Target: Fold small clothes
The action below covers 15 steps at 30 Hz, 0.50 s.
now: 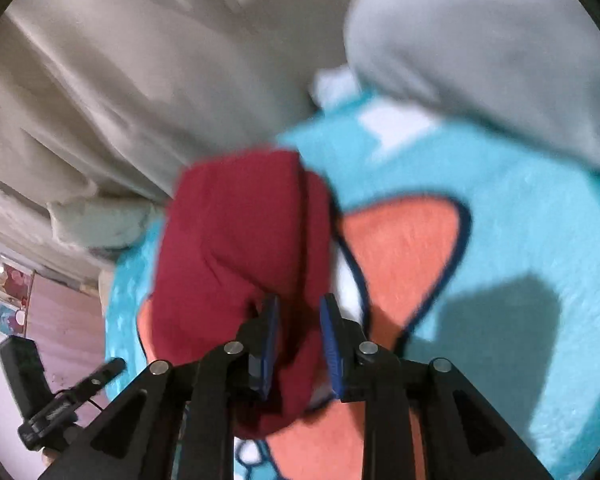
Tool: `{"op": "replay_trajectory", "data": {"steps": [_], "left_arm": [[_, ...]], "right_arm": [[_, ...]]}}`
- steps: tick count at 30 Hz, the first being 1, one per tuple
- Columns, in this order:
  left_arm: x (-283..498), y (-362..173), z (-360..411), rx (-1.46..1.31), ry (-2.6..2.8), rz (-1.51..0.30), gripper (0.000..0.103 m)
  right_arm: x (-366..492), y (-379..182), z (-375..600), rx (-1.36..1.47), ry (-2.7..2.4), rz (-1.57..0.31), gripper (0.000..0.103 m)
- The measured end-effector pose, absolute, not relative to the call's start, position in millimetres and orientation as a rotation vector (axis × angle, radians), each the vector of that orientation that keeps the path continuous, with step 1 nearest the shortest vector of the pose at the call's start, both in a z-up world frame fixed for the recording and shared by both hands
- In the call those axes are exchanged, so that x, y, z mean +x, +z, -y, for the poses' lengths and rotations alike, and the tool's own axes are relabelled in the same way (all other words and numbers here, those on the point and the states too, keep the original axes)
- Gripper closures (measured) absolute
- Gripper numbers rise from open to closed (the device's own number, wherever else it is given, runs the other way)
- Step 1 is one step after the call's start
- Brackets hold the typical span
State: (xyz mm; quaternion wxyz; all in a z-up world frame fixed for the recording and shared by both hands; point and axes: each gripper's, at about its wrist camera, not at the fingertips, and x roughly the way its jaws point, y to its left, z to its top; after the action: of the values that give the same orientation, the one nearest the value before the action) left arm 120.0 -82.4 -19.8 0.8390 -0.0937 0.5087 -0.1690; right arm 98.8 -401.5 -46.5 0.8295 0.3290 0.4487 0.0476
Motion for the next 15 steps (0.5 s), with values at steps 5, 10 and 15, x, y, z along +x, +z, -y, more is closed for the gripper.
{"op": "replay_trajectory", "data": {"steps": [5, 10, 15], "left_arm": [[138.5, -25.2, 114.8, -0.144, -0.403, -1.05, 0.058], [157.6, -61.5, 125.6, -0.114, -0.398, -1.141, 0.051], [158.1, -33.3, 97.4, -0.184, -0.419, -1.079, 0.052]], "right_arm": [[123.4, -22.0, 377.3, 0.676, 0.255, -0.907, 0.078], [147.4, -74.6, 380.1, 0.745, 0.233, -1.029, 0.096], [126.1, -52.6, 402.1, 0.734, 0.165, -0.973, 0.077]]}}
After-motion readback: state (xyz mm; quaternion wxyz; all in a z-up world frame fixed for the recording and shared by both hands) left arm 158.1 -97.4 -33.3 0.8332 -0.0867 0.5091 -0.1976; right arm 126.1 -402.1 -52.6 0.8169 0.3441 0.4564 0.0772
